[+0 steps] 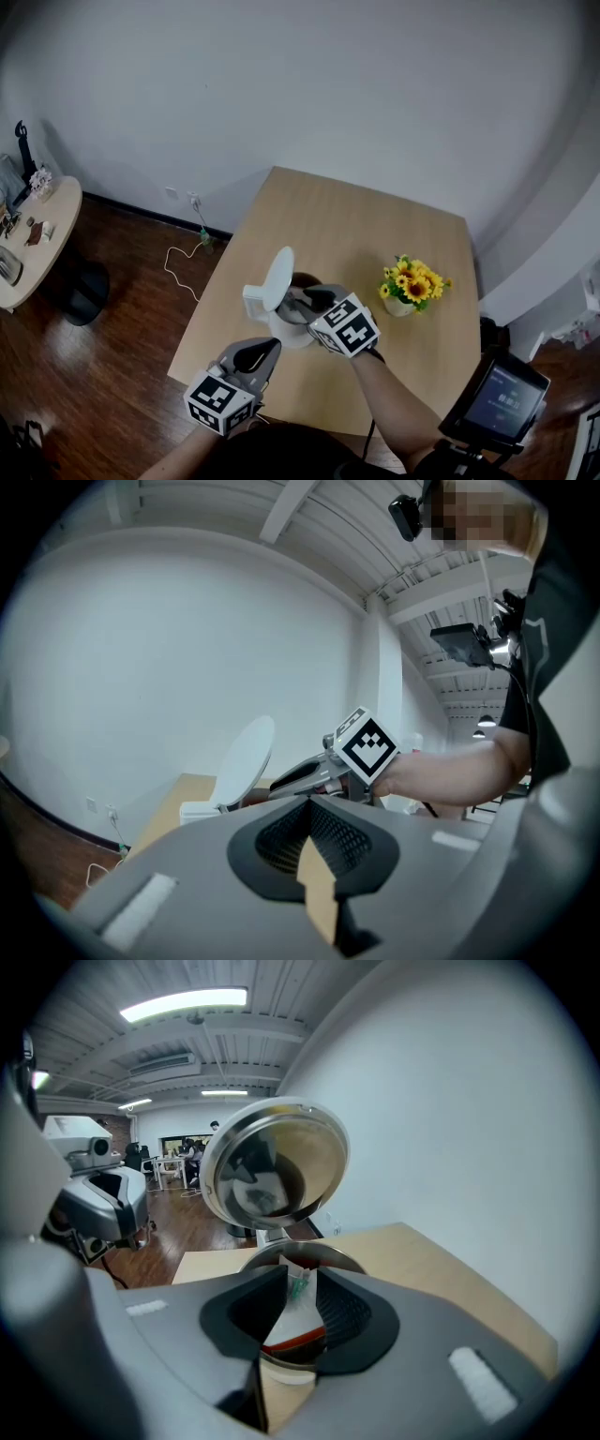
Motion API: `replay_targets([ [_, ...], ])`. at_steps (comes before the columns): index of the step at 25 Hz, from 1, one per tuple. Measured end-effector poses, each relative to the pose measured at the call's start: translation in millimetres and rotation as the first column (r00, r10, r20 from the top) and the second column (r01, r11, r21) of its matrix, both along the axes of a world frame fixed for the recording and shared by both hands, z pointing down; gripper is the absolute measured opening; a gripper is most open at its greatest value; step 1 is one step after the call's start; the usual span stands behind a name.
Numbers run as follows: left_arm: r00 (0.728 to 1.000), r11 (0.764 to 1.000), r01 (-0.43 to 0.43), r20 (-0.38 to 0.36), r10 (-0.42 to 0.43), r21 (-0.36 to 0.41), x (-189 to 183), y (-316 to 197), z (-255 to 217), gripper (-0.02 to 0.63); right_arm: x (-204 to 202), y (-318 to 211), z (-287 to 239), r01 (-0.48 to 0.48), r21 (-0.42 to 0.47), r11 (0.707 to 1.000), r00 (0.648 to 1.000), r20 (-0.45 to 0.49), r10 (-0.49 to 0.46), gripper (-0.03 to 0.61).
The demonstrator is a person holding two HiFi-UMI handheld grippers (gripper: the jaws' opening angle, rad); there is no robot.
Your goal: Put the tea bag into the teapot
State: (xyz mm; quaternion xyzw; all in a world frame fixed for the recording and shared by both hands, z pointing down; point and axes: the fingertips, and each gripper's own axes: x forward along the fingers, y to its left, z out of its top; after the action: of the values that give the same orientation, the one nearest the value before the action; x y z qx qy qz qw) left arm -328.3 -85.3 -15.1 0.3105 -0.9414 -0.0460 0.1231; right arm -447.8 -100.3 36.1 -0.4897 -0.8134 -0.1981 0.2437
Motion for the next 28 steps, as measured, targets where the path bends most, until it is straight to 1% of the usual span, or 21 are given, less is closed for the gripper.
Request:
replay_targets([
  [3, 1.0, 1.0, 0.002, 0.004, -0.002, 0.02, 2, 2, -3, 0.003, 7, -5, -14, -0.022, -0.06, 0.998, 1.0, 0.002, 0.022, 0.098],
  [5, 1.0, 0.999, 0.0, 0.023, -0.001, 0.04, 6, 2, -14, 0.003, 19, -9, -30, -0.04, -0.121, 0.992, 0.999, -0.019, 0.038, 0.098],
  [7, 0.999, 0.999, -0.015, 0.039, 0.013, 0.039, 9, 0, -22, 0.003, 30, -12, -49, -0.053, -0.183, 0.982, 0.998, -0.028, 0.049, 0.097],
  [10, 0.998, 0.998, -0.029, 0.058, 0.026, 0.051, 11, -2, -31, 0.003, 47, -16, -77, -0.042, -0.264, 0.964, 0.999, 0.001, 0.044, 0.097],
  [12, 0.998, 0.997, -0.027, 0.055, 0.023, 0.074, 13, 0, -38, 0.003, 61, -20, -91, -0.021, -0.307, 0.951, 0.999, 0.024, 0.03, 0.074],
  [15, 0.997, 0.994, -0.036, 0.071, 0.028, 0.103, 23, 5, -41, 0.003, 84, -31, -106, -0.021, -0.355, 0.935, 0.998, 0.054, 0.042, 0.027],
  [17, 0.995, 0.996, -0.034, 0.091, 0.026, 0.086, 37, 10, -46, 0.003, 103, -39, -115, -0.049, -0.389, 0.92, 0.995, 0.059, 0.078, 0.007],
  [20, 0.992, 0.999, -0.031, 0.123, 0.028, 0.024, 51, 18, -50, 0.003, 125, -44, -122, -0.08, -0.42, 0.904, 0.991, 0.066, 0.118, 0.003],
  [24, 0.993, 0.998, -0.037, 0.117, 0.032, 0.046, 46, 22, -51, 0.003, 131, -48, -124, -0.068, -0.445, 0.893, 0.988, 0.092, 0.121, 0.003],
  [28, 0.992, 0.995, -0.07, 0.108, 0.063, 0.069, 49, 17, -54, 0.003, 136, -53, -126, -0.071, -0.465, 0.882, 0.986, 0.102, 0.133, 0.003],
])
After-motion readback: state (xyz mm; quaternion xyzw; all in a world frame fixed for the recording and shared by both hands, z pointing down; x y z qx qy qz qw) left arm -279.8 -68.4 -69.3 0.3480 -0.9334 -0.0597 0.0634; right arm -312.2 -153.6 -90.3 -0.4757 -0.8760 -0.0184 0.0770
